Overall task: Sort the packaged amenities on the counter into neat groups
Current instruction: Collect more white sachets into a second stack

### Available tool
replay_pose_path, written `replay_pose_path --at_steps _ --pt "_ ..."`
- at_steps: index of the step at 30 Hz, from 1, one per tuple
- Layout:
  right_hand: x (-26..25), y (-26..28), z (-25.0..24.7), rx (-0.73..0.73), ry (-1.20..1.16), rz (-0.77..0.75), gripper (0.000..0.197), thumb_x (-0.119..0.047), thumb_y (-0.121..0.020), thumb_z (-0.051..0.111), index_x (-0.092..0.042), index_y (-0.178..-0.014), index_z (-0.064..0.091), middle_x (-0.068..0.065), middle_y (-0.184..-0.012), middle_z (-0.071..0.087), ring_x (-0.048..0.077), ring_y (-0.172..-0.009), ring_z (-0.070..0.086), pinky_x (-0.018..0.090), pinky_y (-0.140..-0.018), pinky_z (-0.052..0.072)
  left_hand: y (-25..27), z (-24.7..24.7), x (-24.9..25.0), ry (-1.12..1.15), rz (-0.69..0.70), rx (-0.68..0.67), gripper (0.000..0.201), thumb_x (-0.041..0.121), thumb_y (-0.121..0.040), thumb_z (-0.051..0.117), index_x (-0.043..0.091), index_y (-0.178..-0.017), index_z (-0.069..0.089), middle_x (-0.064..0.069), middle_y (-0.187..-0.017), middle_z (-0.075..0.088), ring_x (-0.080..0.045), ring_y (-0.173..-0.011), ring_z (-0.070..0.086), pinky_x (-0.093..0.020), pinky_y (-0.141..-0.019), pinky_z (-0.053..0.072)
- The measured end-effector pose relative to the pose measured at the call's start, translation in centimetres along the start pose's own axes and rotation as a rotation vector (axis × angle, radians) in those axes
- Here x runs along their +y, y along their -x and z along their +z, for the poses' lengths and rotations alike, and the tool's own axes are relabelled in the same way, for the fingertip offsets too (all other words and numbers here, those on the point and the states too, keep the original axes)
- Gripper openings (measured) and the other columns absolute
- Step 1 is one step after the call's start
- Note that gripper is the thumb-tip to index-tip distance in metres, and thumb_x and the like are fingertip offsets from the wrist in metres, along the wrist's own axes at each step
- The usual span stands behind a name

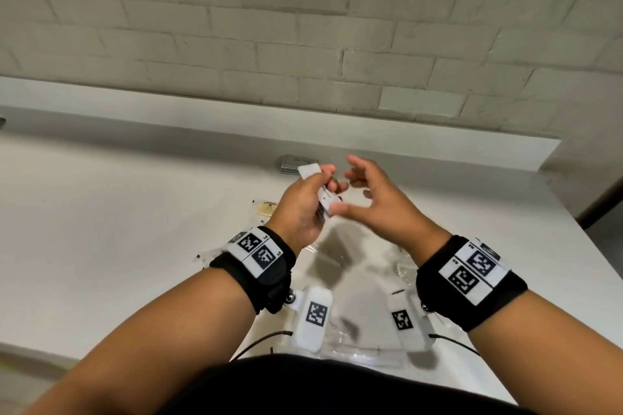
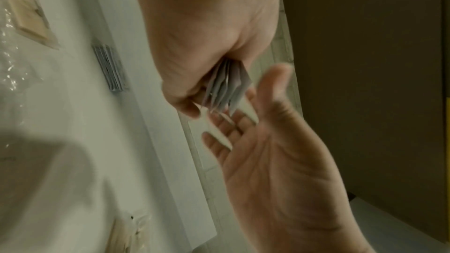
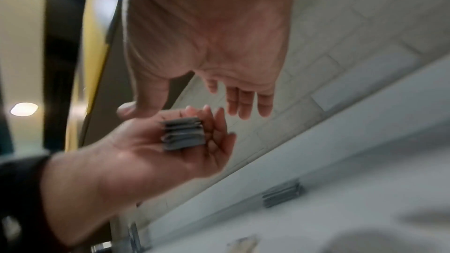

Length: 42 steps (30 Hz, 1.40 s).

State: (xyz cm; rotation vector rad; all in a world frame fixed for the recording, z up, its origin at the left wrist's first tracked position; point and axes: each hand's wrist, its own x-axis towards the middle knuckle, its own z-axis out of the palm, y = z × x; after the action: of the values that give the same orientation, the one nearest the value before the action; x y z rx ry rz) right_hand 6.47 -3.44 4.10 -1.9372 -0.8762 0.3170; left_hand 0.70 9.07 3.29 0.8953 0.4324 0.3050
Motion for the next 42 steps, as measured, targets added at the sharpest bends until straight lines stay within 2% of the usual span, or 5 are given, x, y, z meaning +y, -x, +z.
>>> replay_pose_path --at_steps 3,18,23,32,42 --pt "-0.2 -0.6 0.4 0.001 -0.357 0.247 0.018 -0.034 -0.089 0.063 -0.017 -0.095 0.061 0.001 -0.089 0.065 0.017 -0.081 0.061 0.033 -0.076 0.047 -0.6 -0.3 0.5 0.059 0.092 0.016 0.015 0.008 -0.097 0.044 0.013 -0.091 0.057 0.001 -0.059 0.054 -0.017 -0.072 0.059 -0.032 -0.072 0.047" --pt "2.2 -3.5 4.7 -0.159 -0.71 0.507 0.005 -0.006 -0.088 0.063 -0.005 -0.088 0.058 0.009 -0.068 0.064 0.016 -0.052 0.064 0.022 -0.047 0.053 -2.9 -5.4 -0.9 -0.016 0.051 -0.042 0.024 0.013 -0.088 0.063 0.018 -0.108 0.05 -0.005 -0.109 0.063 -0.017 -0.096 0.061 -0.031 -0.076 0.051" --pt "3.8 -6.9 5.0 -0.14 -0.507 0.587 0.011 -0.001 -0.083 0.069 -0.003 -0.087 0.059 0.011 -0.063 0.06 0.021 -0.047 0.059 0.024 -0.043 0.049 -6.5 -9.5 2.6 -0.844 0.287 -0.163 0.033 0.013 -0.081 0.074 0.022 -0.102 0.051 0.008 -0.135 0.053 -0.009 -0.123 0.05 -0.025 -0.103 0.038" --pt "6.4 -15.7 8.5 -0.195 -0.142 0.621 0.015 -0.007 -0.085 0.07 -0.005 -0.085 0.055 0.015 -0.055 0.057 0.014 -0.032 0.05 0.019 -0.036 0.04 -14.8 -11.2 5.4 -1.948 0.336 -0.559 0.031 0.027 -0.076 0.073 0.016 -0.1 0.056 -0.002 -0.107 0.062 -0.023 -0.098 0.057 -0.03 -0.077 0.046" --pt "8.4 -19.5 10.6 -0.227 0.211 0.386 0.031 -0.016 -0.075 0.077 -0.007 -0.103 0.068 0.004 -0.105 0.066 0.022 -0.095 0.062 0.03 -0.086 0.049 -18.4 -12.8 4.5 -1.886 0.295 -0.46 0.041 0.024 -0.072 0.074 0.014 -0.108 0.056 -0.005 -0.108 0.064 -0.024 -0.094 0.058 -0.024 -0.07 0.037"
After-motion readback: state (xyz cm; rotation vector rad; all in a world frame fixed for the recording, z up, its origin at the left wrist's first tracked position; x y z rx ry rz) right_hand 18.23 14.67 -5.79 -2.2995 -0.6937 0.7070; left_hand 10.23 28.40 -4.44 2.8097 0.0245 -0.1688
